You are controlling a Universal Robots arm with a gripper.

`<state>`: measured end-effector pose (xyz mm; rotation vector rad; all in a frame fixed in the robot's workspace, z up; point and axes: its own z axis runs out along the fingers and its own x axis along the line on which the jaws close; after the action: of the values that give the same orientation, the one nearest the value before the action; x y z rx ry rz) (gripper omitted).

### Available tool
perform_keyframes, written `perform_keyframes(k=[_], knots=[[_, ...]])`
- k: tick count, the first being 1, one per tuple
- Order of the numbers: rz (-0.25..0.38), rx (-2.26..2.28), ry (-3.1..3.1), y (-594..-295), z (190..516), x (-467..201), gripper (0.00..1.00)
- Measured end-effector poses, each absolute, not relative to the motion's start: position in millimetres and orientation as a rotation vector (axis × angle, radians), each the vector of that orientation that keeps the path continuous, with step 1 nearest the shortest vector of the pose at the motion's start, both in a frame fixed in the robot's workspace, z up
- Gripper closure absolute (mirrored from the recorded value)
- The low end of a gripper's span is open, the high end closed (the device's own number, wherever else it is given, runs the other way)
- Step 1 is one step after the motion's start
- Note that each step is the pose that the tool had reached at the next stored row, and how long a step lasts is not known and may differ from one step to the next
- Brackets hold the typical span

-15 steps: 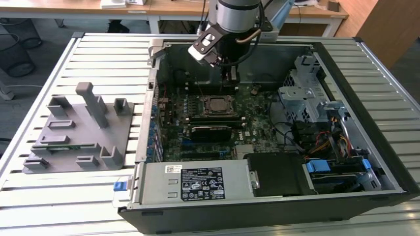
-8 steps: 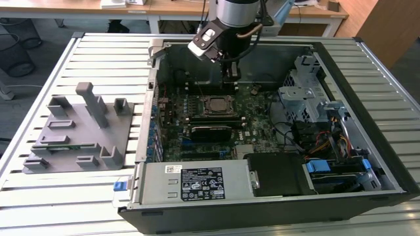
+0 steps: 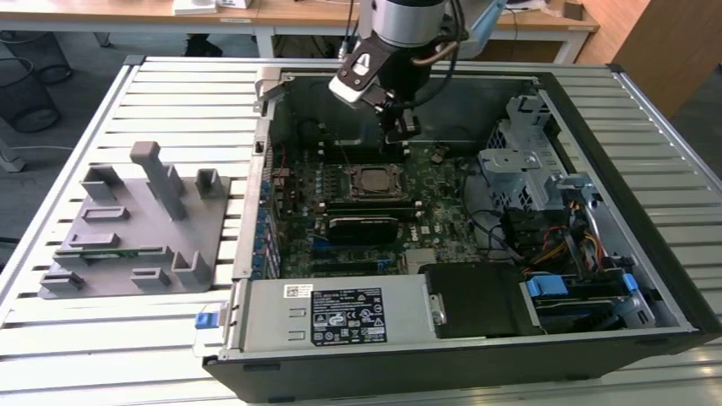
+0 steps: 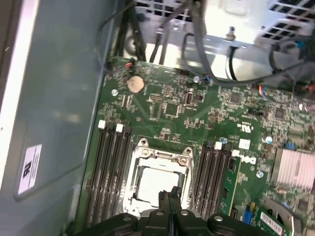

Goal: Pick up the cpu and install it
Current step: 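Install the first cpu locking lever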

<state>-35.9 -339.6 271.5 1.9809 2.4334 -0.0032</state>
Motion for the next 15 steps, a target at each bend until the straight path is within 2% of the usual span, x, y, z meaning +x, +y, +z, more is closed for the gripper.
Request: perform_keyframes(k=[15], knots=[[-0.004, 1.632, 2.679, -339.7, 270.0, -35.9, 0.89]])
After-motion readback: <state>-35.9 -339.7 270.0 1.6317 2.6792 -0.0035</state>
